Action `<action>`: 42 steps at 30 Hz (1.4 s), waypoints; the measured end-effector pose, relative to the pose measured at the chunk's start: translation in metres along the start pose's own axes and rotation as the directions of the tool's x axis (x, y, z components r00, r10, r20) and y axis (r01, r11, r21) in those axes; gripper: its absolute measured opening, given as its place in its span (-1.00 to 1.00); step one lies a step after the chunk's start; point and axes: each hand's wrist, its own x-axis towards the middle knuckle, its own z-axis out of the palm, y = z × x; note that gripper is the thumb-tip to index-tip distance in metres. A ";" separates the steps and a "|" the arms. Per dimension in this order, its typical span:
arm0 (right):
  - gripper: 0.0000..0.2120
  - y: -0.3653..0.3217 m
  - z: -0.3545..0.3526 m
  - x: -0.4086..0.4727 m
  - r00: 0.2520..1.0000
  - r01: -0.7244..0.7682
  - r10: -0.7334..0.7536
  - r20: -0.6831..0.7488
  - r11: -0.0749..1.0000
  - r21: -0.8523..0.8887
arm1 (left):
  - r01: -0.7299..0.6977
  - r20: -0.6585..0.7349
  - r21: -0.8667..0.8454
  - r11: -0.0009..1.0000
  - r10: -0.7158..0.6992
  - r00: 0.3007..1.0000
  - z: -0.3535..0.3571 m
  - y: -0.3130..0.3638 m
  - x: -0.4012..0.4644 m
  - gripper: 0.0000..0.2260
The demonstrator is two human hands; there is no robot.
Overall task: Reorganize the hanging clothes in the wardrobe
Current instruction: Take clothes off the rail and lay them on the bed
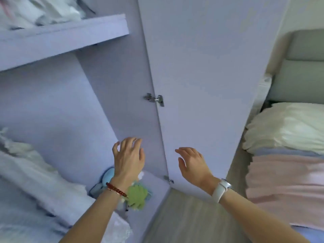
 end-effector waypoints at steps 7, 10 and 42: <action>-0.63 -0.120 0.057 0.085 0.925 0.337 -0.360 0.121 0.925 0.173 | 0.297 -0.196 0.288 0.910 -0.248 0.949 -0.076 -0.113 -0.017 -0.76; -0.65 -0.166 0.076 0.111 0.874 0.410 -0.468 0.129 0.854 0.320 | 0.389 -0.278 0.397 0.831 -0.295 0.914 -0.103 -0.150 -0.030 -0.74; -0.72 -0.360 0.127 0.268 0.814 0.389 -0.534 0.229 0.794 0.468 | 0.764 -0.111 0.356 0.538 -0.788 0.606 -0.109 -0.232 -0.039 -0.51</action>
